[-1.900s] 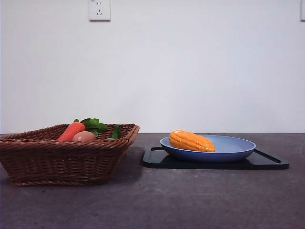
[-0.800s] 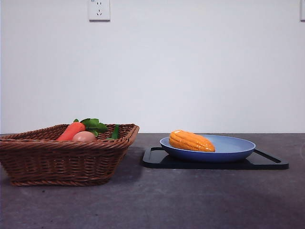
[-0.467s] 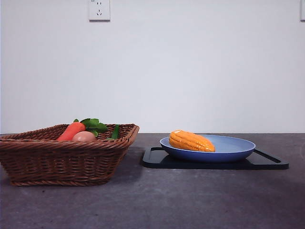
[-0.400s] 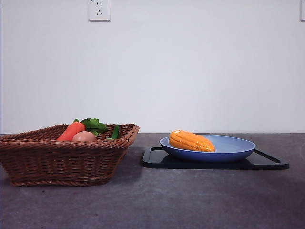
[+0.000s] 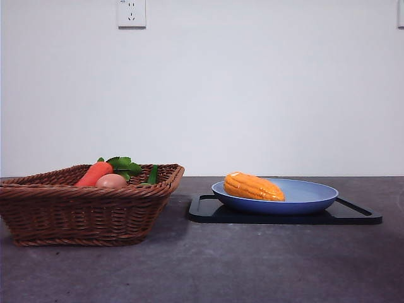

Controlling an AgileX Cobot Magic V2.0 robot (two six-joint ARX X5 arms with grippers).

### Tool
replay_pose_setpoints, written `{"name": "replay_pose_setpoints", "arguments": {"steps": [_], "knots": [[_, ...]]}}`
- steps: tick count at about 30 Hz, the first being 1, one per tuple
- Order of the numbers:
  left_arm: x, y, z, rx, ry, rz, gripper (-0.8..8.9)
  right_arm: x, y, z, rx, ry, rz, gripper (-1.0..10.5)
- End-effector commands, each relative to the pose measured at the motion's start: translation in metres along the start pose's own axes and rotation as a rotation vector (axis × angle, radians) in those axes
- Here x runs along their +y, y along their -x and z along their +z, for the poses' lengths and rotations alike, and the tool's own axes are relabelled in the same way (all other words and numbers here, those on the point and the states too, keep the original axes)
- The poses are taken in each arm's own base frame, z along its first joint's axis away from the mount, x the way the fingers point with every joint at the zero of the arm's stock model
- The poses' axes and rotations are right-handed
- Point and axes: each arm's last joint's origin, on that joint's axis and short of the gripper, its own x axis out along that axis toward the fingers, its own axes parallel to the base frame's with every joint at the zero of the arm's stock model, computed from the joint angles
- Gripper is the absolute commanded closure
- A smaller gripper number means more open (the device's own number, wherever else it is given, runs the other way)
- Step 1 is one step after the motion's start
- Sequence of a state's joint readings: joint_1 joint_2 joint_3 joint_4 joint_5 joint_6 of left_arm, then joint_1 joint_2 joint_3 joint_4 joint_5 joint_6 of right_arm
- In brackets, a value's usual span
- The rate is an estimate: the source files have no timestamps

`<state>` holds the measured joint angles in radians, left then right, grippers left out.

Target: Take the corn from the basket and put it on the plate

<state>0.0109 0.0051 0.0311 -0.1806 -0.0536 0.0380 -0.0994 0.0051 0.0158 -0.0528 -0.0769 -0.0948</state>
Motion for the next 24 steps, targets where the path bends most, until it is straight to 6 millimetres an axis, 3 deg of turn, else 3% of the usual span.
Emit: {"name": "replay_pose_setpoints", "arguments": {"steps": [1,6,24], "knots": [[-0.0003,-0.0024,-0.009,0.031,0.002,0.0,8.1,0.0003,-0.0002,-0.0059,0.045,-0.02,-0.001,9.4],[-0.0003,-0.0024,-0.009,0.031,0.002,0.0,8.1,0.0012,0.0004,-0.0136,0.125,-0.027,0.009,9.4],[-0.0003,-0.0024,-0.0091,0.031,0.002,0.0,8.1,0.001,0.0003,-0.0119,0.109,-0.025,0.007,9.4]]}}
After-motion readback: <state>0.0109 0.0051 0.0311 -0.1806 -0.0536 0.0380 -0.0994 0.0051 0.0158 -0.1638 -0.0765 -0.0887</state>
